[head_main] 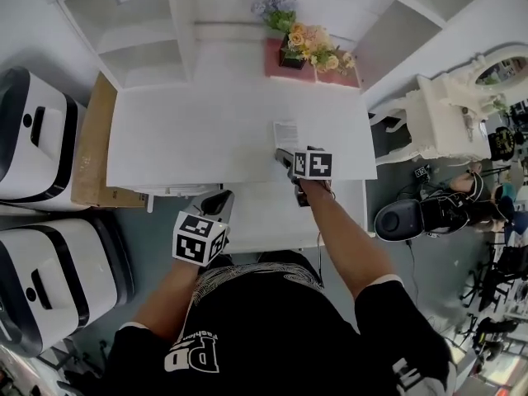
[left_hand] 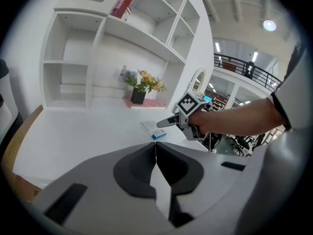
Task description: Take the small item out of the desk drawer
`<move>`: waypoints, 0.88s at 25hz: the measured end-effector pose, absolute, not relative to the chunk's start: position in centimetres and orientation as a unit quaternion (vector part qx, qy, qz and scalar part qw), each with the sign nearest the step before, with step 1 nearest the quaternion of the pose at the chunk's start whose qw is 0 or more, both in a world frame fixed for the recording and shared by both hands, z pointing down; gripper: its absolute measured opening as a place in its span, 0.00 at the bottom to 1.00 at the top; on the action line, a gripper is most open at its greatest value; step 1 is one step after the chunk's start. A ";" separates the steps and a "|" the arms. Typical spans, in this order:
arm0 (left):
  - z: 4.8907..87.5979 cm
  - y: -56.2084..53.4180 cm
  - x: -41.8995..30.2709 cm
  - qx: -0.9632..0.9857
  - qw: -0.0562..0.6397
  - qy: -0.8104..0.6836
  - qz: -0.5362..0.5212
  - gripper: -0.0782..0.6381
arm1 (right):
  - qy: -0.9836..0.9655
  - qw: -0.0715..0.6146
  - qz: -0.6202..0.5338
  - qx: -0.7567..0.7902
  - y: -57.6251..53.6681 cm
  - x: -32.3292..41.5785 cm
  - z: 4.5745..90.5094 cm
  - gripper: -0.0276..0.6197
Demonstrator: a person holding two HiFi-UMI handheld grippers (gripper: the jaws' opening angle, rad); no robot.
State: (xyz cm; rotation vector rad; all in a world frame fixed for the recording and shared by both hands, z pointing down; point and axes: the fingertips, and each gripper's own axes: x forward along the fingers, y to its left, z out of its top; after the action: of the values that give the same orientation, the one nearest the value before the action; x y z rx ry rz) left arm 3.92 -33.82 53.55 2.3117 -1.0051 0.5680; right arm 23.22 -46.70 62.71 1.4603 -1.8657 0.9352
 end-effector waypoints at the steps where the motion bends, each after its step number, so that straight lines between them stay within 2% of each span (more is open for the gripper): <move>1: 53.5 -33.7 4.0 0.861 0.275 -0.372 0.212 0.13 | -0.705 0.286 0.350 0.546 -46.4 23.0 62.3 0.70; 2: 53.5 -33.6 4.1 0.862 0.275 -0.370 0.212 0.13 | -0.711 0.275 0.352 0.543 -46.0 22.7 61.8 0.69; 3: 53.4 -33.4 4.2 0.863 0.277 -0.368 0.210 0.13 | -0.717 0.260 0.354 0.541 -45.7 22.4 61.3 0.64; 5: 53.1 -33.2 4.7 0.865 0.280 -0.362 0.204 0.13 | -0.727 0.226 0.361 0.539 -45.0 22.1 60.2 0.41; 8: 52.6 -33.0 5.2 0.870 0.279 -0.355 0.199 0.13 | -0.749 0.181 0.362 0.525 -44.0 21.3 58.2 0.25; 10: 52.2 -32.9 5.2 0.873 0.279 -0.349 0.196 0.13 | -0.770 0.135 0.363 0.507 -43.1 20.3 56.3 0.06; 14: 51.4 -32.9 4.8 0.878 0.279 -0.342 0.184 0.13 | -0.797 0.069 0.360 0.480 -40.5 18.5 53.2 0.05; 22: 49.4 -33.4 3.9 0.898 0.247 -0.321 0.172 0.13 | -0.831 0.088 0.290 0.466 -35.5 15.7 49.0 0.05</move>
State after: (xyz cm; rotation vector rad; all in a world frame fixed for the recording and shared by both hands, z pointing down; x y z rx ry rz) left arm 3.87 -33.37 49.37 2.4489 -0.8749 0.4677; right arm 15.70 -35.47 48.97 1.3875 -2.4738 0.8626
